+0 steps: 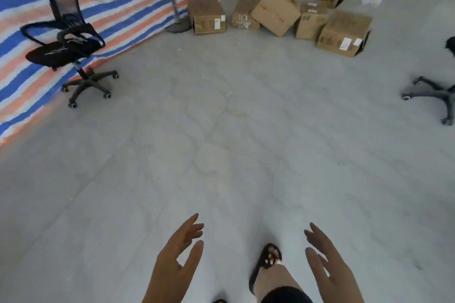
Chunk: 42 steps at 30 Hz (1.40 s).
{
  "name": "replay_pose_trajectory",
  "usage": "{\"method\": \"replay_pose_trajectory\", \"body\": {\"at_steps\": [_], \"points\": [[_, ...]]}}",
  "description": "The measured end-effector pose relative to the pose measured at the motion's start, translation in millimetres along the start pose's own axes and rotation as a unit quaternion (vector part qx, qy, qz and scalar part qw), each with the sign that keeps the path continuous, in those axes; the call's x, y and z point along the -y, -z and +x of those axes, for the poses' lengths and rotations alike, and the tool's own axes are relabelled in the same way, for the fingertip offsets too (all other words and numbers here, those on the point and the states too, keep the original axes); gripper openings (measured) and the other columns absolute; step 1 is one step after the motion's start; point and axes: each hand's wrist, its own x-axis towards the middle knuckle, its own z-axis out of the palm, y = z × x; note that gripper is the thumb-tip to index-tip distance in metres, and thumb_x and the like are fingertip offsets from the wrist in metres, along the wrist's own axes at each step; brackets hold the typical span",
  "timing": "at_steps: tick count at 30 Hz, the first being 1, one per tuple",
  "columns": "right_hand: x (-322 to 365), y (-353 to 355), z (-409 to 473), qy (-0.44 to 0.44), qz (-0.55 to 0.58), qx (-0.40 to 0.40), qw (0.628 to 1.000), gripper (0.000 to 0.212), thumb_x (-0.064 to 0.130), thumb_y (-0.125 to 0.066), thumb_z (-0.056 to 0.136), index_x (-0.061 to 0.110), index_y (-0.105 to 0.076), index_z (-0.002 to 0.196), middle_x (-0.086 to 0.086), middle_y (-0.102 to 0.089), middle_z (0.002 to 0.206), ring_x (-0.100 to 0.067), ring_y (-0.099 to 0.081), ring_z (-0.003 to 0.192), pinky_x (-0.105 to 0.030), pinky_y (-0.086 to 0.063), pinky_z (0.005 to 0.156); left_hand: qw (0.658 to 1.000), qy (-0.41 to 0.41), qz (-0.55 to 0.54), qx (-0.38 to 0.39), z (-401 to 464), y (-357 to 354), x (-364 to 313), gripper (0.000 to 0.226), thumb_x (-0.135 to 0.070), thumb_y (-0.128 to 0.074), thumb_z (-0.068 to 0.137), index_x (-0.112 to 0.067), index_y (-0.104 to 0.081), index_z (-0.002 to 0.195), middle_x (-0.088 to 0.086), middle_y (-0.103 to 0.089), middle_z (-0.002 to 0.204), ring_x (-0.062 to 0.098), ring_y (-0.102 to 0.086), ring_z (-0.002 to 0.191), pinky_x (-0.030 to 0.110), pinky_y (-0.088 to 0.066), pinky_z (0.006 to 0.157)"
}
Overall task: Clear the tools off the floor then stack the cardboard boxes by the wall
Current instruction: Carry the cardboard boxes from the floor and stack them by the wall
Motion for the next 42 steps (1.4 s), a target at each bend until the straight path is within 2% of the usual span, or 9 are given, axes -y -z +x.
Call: {"method": "replay_pose_trajectory", "body": {"at_steps": [4,7,10,16,21,28,34,38,42], "points": [[1,22,82,-0.015,-0.008,-0.027,0.999,0.043,0.086,-0.044,0.063,0.078,-0.038,0.105,0.043,-0.051,0.114,0.023,-0.048,0.105,-0.001,-0.039,0.086,1.0,-0.004,0.006,0.014,88,-39,-15,0.062,-0.001,-0.057,0.088,-0.057,-0.049,0.114,-0.026,-0.065,0.106,-0.001,-0.063,0.1,0.006,-0.043,0.087],[9,56,158,-0.018,0.0,-0.028,0.999,0.04,0.049,-0.05,0.077,0.078,-0.039,0.103,0.04,-0.051,0.115,0.021,-0.049,0.104,-0.013,-0.041,0.087,1.0,-0.004,0.001,0.013,155,-82,-36,0.06,-0.004,-0.056,0.089,-0.058,-0.049,0.113,-0.026,-0.065,0.107,-0.001,-0.063,0.1,0.007,-0.044,0.086],[21,98,235,-0.02,0.003,-0.054,0.998,0.049,0.029,-0.051,0.084,0.074,-0.044,0.101,0.036,-0.056,0.113,0.019,-0.052,0.102,-0.002,-0.041,0.083,1.0,-0.008,-0.007,0.016,222,-125,-71,0.06,-0.009,-0.056,0.09,-0.064,-0.047,0.112,-0.027,-0.064,0.107,-0.002,-0.062,0.101,0.008,-0.045,0.087],[27,150,352,-0.057,0.014,-0.044,0.997,0.04,0.018,-0.053,0.091,0.041,-0.049,0.123,0.019,-0.06,0.118,0.017,-0.049,0.107,-0.025,-0.04,0.094,0.999,-0.01,-0.018,0.051,336,-199,-122,0.033,-0.039,-0.057,0.088,-0.058,-0.049,0.115,-0.026,-0.063,0.109,-0.001,-0.062,0.102,0.01,-0.046,0.088],[17,173,443,-0.091,0.009,-0.057,0.994,0.045,0.018,-0.054,0.091,0.055,-0.05,0.117,0.035,-0.056,0.114,0.019,-0.05,0.105,-0.019,-0.04,0.09,0.998,-0.007,0.007,0.059,430,-243,-136,0.041,-0.056,-0.048,0.072,-0.066,-0.048,0.111,-0.026,-0.064,0.107,-0.002,-0.063,0.1,0.008,-0.045,0.085],[28,204,622,-0.104,0.006,-0.089,0.991,0.04,0.018,-0.052,0.092,0.043,-0.046,0.122,0.017,-0.06,0.118,0.016,-0.048,0.108,-0.021,-0.039,0.091,0.993,0.001,0.005,0.115,623,-312,-179,0.056,-0.014,-0.053,0.092,-0.068,-0.047,0.108,-0.029,-0.062,0.107,-0.006,-0.06,0.101,0.003,-0.042,0.081],[65,233,764,-0.098,0.022,-0.111,0.989,0.038,0.022,-0.049,0.091,0.038,-0.046,0.126,0.018,-0.058,0.119,0.018,-0.048,0.108,-0.013,-0.038,0.087,0.988,-0.025,0.022,0.149,775,-363,-244,0.042,-0.036,-0.048,0.081,-0.058,-0.045,0.117,-0.03,-0.06,0.112,-0.006,-0.058,0.106,0.003,-0.041,0.087],[67,261,838,-0.108,0.021,-0.129,0.985,0.045,0.036,-0.046,0.084,0.034,-0.046,0.129,0.02,-0.057,0.12,0.017,-0.047,0.11,-0.013,-0.038,0.087,0.985,-0.021,0.027,0.168,846,-402,-264,0.051,-0.017,-0.054,0.09,-0.06,-0.047,0.115,-0.028,-0.062,0.109,-0.003,-0.061,0.103,0.005,-0.043,0.086],[55,296,922,-0.135,0.038,-0.136,0.981,0.037,0.02,-0.051,0.092,0.044,-0.046,0.12,0.026,-0.062,0.113,0.018,-0.047,0.108,-0.022,-0.04,0.093,0.987,-0.004,0.038,0.156,921,-455,-282,0.064,-0.005,-0.053,0.091,-0.066,-0.049,0.109,-0.026,-0.064,0.106,-0.003,-0.062,0.1,0.004,-0.043,0.084]]}}
